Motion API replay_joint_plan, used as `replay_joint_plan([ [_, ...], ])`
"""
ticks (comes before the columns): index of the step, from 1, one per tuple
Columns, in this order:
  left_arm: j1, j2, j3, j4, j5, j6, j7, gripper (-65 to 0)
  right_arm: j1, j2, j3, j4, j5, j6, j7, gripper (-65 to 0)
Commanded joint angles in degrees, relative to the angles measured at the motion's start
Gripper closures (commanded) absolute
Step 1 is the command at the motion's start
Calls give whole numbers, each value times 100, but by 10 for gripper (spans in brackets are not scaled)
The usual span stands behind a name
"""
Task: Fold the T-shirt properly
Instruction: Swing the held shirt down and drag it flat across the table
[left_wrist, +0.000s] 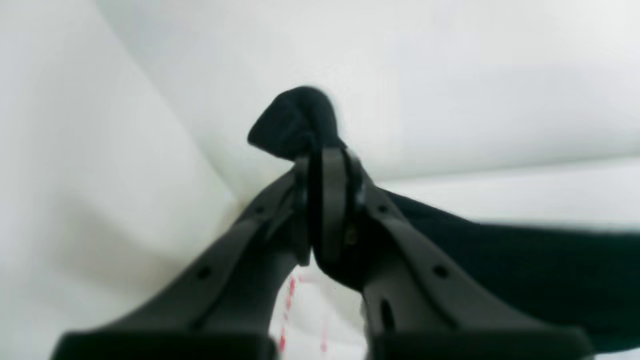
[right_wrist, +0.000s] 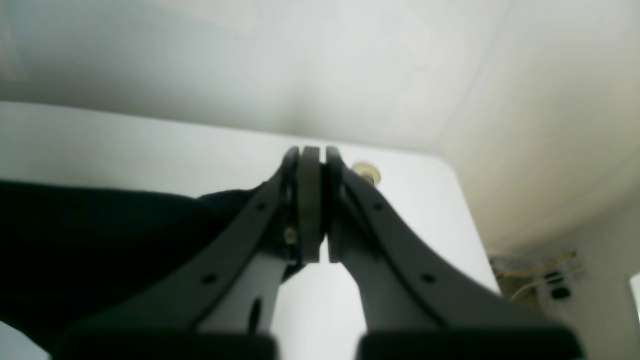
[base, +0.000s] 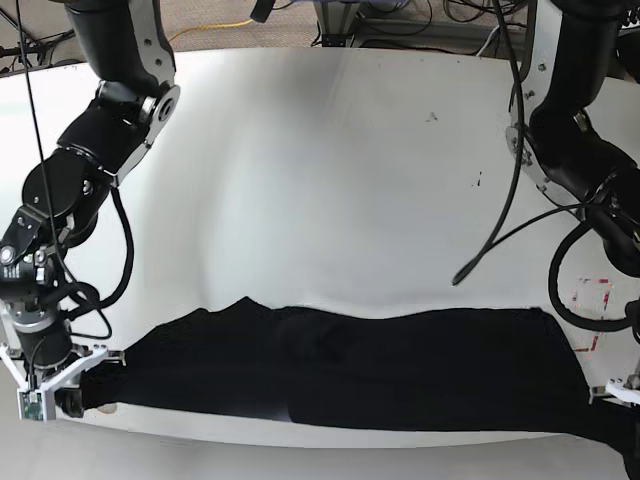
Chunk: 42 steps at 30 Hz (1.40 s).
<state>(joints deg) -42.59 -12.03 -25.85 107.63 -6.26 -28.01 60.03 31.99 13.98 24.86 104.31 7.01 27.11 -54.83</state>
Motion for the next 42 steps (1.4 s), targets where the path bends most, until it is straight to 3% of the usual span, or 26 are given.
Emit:
replay_joint_plan([
  [1, -440, -252, 22, 37, 103, 36, -100, 0, 551, 295, -99, 123, -2, -26, -148, 0],
  [9, -159, -296, 154, 72, 129, 27, 173, 0, 586, 356, -108, 140, -2, -26, -403, 0],
  [14, 694, -278, 136, 107, 103, 27, 173, 0, -117, 303, -99, 290, -2, -26, -403, 0],
  [19, 1661, -252, -66, 335, 77, 10, 173, 0, -953, 4, 94, 650, -2, -17, -403, 0],
  [24, 2672, 12, -400, 432, -99, -219, 173, 0, -1744, -242, 164, 712, -2, -17, -403, 0],
  [33, 4439, 188, -848, 520, -117, -474, 173, 0, -3001, -418, 454, 852, -2, -17, -394, 0],
  [42, 5529, 346, -1226, 494, -81, -711, 164, 0, -3880, -435, 621, 852, -2, -17, -394, 0],
])
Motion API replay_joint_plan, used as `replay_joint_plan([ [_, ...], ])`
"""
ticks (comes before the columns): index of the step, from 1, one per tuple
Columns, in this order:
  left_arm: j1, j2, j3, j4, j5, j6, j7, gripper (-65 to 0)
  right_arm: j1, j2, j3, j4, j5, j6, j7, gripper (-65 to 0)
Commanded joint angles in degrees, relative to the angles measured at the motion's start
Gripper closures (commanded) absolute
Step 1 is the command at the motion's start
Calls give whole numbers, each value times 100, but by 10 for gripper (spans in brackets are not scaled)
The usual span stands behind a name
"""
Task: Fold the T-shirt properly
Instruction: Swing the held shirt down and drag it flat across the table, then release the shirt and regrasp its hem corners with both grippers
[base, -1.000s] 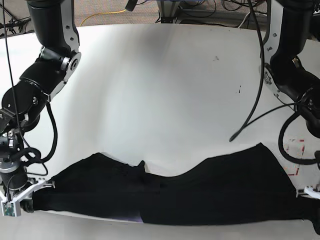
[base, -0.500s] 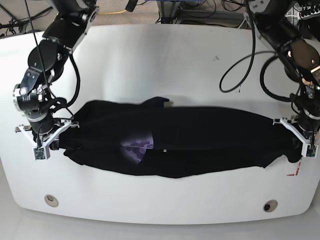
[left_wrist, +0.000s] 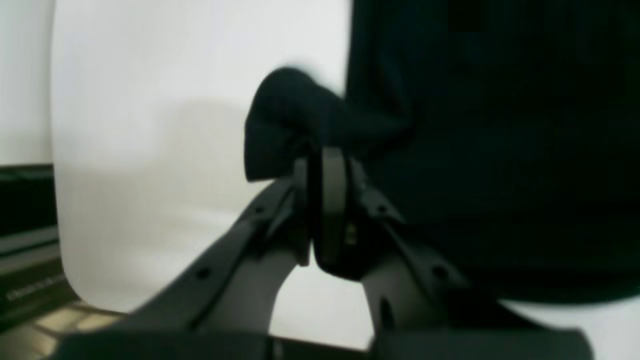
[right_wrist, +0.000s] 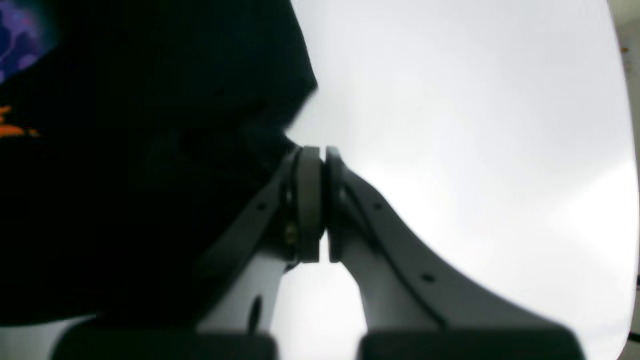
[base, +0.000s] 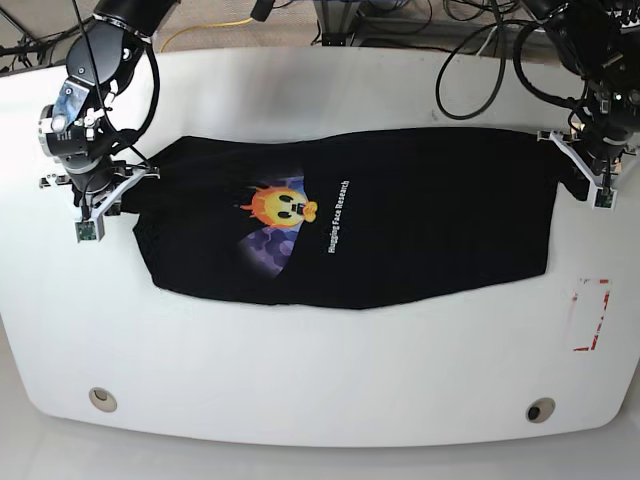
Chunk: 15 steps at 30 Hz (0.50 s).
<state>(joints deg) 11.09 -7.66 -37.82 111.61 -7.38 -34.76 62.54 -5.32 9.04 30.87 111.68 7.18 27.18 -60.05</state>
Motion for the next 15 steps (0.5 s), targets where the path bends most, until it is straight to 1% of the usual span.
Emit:
replay_joint_plan([
  [1, 240, -91, -29, 96, 30, -62, -87, 0, -255, 59, 29, 116, -19, -23, 128, 0],
  [2, 319, -91, -29, 96, 30, -71, -87, 0, -351, 59, 29, 116, -19, -23, 128, 0],
  [5, 565, -91, -29, 78, 39, -71, -96, 0, -668, -187, 73, 116, -28, -23, 146, 0],
  [10, 794, -91, -29, 78, 39, -71, -96, 0, -896, -460, 231, 107, -37, -23, 146, 0],
  [15, 952, -91, -37, 78, 39, -71, -96, 0, -1055, -513, 354, 98, -19, -23, 146, 0],
])
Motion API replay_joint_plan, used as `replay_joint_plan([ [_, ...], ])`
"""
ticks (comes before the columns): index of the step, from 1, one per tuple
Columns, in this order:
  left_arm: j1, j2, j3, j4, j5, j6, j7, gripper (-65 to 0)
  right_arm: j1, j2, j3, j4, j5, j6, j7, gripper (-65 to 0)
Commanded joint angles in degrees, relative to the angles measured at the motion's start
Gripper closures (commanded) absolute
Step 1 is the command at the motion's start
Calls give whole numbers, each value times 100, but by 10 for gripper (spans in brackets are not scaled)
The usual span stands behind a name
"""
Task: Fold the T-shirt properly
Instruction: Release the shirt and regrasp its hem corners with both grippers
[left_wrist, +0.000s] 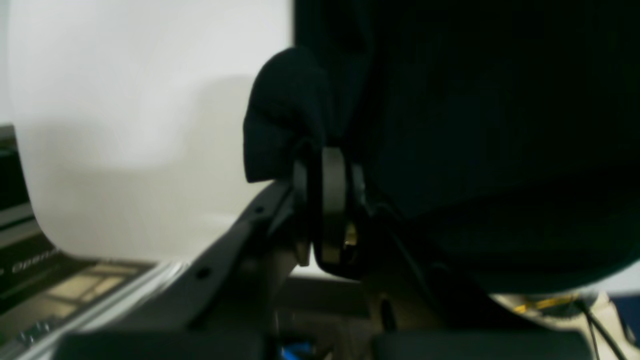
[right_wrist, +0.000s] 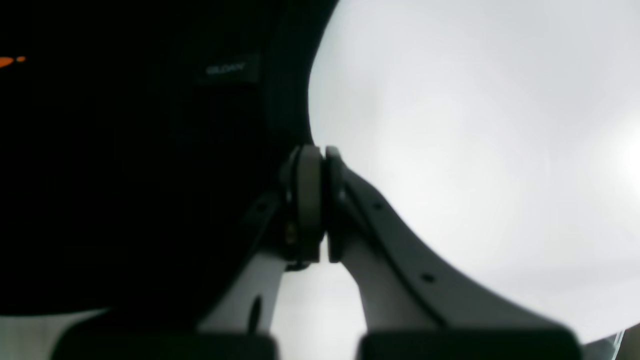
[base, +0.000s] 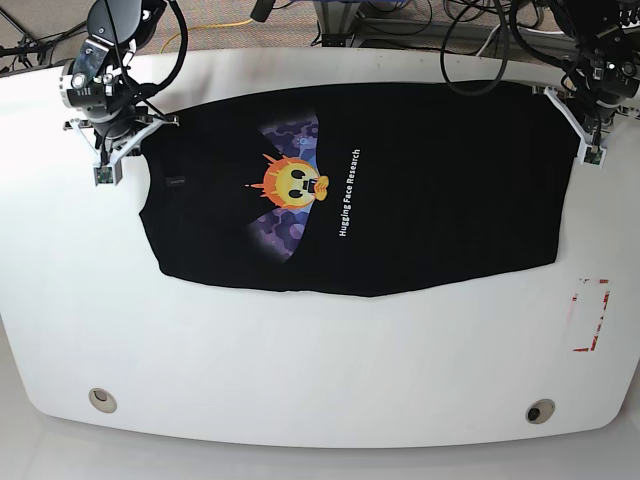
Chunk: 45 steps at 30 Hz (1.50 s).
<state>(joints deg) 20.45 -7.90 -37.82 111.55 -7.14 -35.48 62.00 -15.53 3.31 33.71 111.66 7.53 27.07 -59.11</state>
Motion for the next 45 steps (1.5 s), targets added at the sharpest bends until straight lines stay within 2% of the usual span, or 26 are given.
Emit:
replay_joint_plan([
  [1, 61, -67, -37, 85, 15, 1, -41, 0, -69, 25, 62, 100, -54, -12, 52, 0],
  [6, 140, -67, -37, 76, 24, 1, -41, 0, -95, -72, 79, 100, -63, -12, 52, -21],
  [9, 193, -67, 15, 76, 24, 1, -33, -21, -139, -89, 79, 100, -63, -12, 52, -109],
  [11, 201, -67, 15, 76, 24, 1, -33, -81, -175, -89, 79, 100, -63, -12, 52, -182],
  [14, 201, -67, 24, 85, 24, 19, -33, -243, -148, -98, 79, 109, -54, -12, 61, -314],
  [15, 201, -67, 24, 85, 24, 19, -33, -276, -148, -98, 79, 109, -54, -12, 61, -335],
  [17, 201, -67, 7, 85, 15, 19, -33, -388, -122, -98, 79, 118, 16, -12, 69, -360],
  [20, 166, -102, -2, 85, -3, 10, -33, -457, 28, -63, 88, 92, 368, -12, 157, -355],
  [27, -159, -111, -81, 129, -12, 10, -33, -458, 582, -54, 70, -5, 623, -21, 201, -361],
  [32, -590, -93, -670, 129, -29, 10, -33, -458, 1285, -19, 44, -805, 623, -21, 201, -361],
  [40, -941, -137, -1136, 120, -3, 10, -33, -458, 2199, 473, 26, -2370, 676, 14, 386, -361],
  [42, -968, -260, -1128, 129, -20, 10, -33, -458, 2445, 552, 26, -2836, 632, 119, 632, -361],
  [45, -959, -269, -1172, 129, -20, 1, -33, -458, 2621, 675, 26, -3276, 623, 278, 711, -361],
])
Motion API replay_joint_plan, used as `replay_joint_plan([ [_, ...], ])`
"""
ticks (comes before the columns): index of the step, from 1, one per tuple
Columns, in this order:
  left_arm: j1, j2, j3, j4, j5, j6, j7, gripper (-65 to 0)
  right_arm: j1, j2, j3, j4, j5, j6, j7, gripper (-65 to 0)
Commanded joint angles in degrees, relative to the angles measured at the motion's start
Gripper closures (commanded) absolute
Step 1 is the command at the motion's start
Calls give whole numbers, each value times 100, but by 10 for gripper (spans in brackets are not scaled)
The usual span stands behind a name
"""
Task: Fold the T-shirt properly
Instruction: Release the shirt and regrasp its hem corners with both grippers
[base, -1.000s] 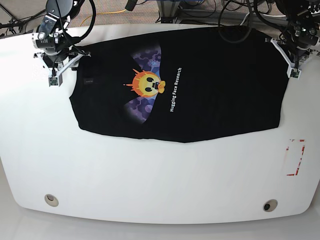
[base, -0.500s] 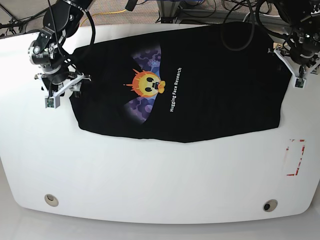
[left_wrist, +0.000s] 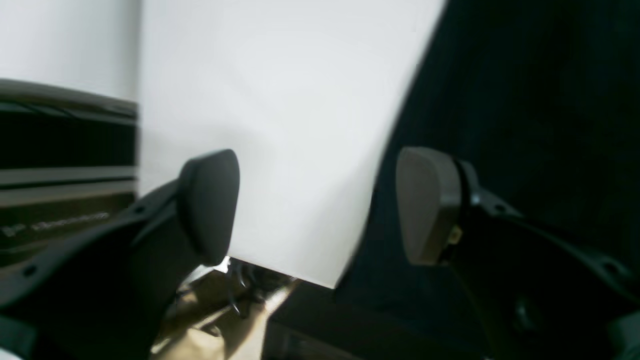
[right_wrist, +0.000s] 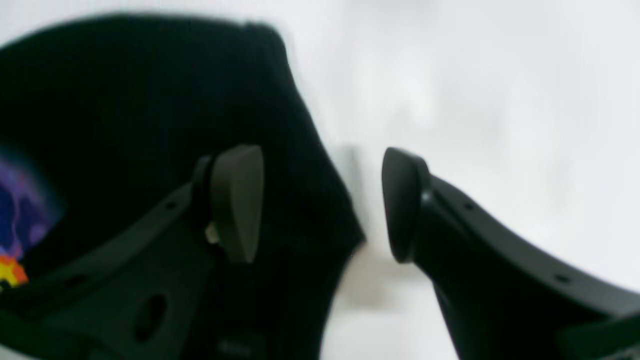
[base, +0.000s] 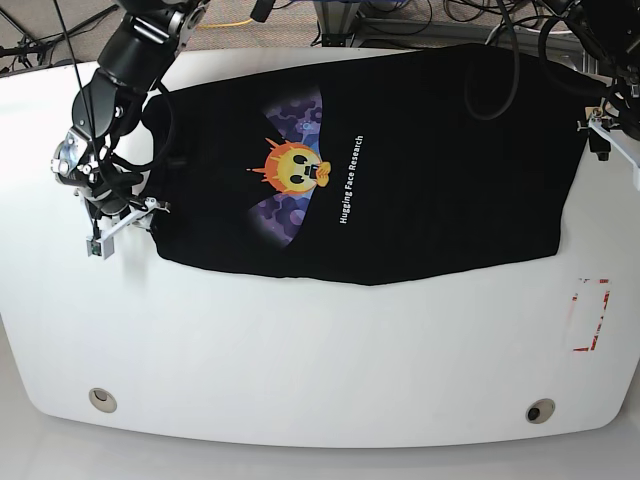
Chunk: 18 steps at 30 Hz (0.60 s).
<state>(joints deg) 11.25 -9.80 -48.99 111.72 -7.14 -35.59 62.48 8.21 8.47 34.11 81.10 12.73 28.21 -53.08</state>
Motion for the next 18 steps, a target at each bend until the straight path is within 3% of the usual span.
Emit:
replay_joint_plan([
  [1, -39, -70, -99, 111, -20, 12, -81, -458, 318, 239, -13, -369, 103, 217, 117, -361],
  [7, -100, -61, -151, 94, -29, 12, -81, -458, 643, 335, -13, -1020, 103, 489, 117, -361],
  [12, -426, -53, -151, 76, 15, 47, -90, -461, 643, 283, -31, -1020, 138, 489, 117, -358],
  [18, -927, -44, -125, -3, 24, 65, -90, -465, 634, 204, -496, -1020, 155, 489, 126, -355],
])
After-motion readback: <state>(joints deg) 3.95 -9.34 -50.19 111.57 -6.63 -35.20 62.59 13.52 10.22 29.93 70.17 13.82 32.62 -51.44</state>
